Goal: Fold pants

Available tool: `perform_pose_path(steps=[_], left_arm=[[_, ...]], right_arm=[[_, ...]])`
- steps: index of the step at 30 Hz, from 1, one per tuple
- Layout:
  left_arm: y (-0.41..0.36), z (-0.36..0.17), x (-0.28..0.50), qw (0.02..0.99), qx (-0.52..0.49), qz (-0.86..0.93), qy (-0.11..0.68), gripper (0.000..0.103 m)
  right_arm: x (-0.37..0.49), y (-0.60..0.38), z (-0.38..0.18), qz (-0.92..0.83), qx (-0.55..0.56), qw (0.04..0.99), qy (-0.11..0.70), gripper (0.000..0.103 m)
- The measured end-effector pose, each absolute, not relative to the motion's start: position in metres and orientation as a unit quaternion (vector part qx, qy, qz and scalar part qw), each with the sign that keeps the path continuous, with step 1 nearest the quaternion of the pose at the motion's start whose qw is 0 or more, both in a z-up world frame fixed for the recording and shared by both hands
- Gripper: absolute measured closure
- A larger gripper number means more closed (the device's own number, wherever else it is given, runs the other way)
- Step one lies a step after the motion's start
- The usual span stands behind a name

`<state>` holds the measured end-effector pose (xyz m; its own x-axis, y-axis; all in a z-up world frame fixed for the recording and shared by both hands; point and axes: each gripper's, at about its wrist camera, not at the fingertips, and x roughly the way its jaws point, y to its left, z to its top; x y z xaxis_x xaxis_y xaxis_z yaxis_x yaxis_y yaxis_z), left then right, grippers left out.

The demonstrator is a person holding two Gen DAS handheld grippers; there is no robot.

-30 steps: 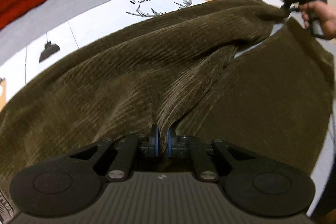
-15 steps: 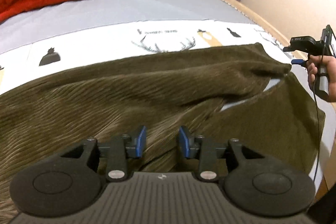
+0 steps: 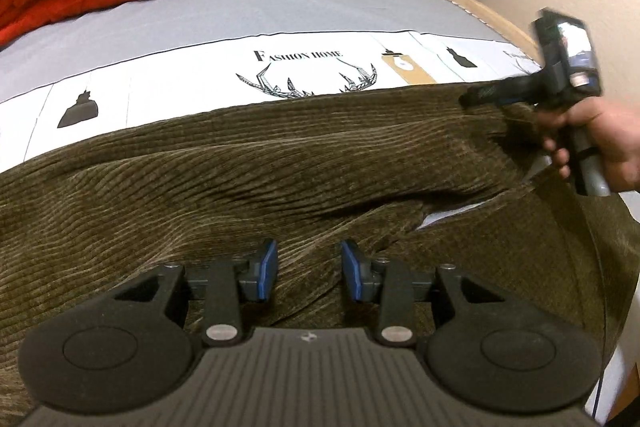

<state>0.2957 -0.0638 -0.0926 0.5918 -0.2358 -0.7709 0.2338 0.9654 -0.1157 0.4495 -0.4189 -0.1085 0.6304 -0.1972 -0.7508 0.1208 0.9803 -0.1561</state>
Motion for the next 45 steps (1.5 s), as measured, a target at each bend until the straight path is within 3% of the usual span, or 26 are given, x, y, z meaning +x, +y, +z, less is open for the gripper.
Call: perform_pose_path(steps=[1,3,5,8,19,24,25,26,28,32,35,40,42,45], left_arm=[[-0.064,-0.092,0.295,0.893,0.0,-0.133,0.431,0.063],[-0.062,-0.093,0.296,0.893,-0.002,-0.132,0.429,0.064],[-0.061,-0.096,0.299,0.894,-0.006,-0.126,0.43,0.064],[-0.061,-0.098,0.305,0.895,-0.007,-0.121,0.43,0.064],[-0.074,-0.096,0.32,0.877,-0.01,-0.169,0.45,0.064],[-0.094,-0.103,0.326,0.865,-0.004,-0.192,0.465,0.052],[-0.097,-0.106,0.327,0.863,-0.004,-0.191,0.468,0.052],[-0.101,-0.11,0.328,0.861,-0.008,-0.192,0.471,0.052],[-0.108,-0.12,0.327,0.86,-0.008,-0.189,0.474,0.052],[-0.127,-0.126,0.313,0.871,0.051,-0.181,0.454,0.053],[-0.127,-0.126,0.304,0.866,0.063,-0.197,0.454,0.055],[-0.095,-0.099,0.286,0.874,0.013,-0.202,0.442,0.055],[-0.075,-0.083,0.267,0.886,-0.001,-0.188,0.425,0.055],[-0.047,-0.065,0.231,0.898,0.003,-0.162,0.409,0.054]], right_arm=[[0.454,-0.414,-0.117,-0.085,-0.075,0.896,0.429,0.035],[0.458,-0.419,-0.123,-0.075,-0.07,0.901,0.421,0.052],[0.464,-0.425,-0.121,-0.064,-0.039,0.907,0.414,0.095],[0.476,-0.425,-0.126,-0.072,-0.057,0.912,0.4,0.1],[0.505,-0.412,-0.138,-0.09,-0.116,0.921,0.361,0.1],[0.507,-0.412,-0.139,-0.099,-0.123,0.927,0.34,0.097],[0.503,-0.415,-0.136,-0.099,-0.106,0.93,0.337,0.088],[0.499,-0.42,-0.132,-0.101,-0.08,0.933,0.335,0.069],[0.48,-0.438,-0.119,-0.118,-0.008,0.942,0.313,0.054],[0.433,-0.485,-0.091,-0.251,0.098,0.933,0.241,0.051],[0.382,-0.521,-0.078,-0.403,0.192,0.875,0.188,0.049],[0.346,-0.552,-0.109,-0.431,0.315,0.815,0.228,0.048],[0.352,-0.552,-0.121,-0.396,0.307,0.83,0.244,0.041],[0.368,-0.544,-0.125,-0.351,0.237,0.866,0.266,0.042]])
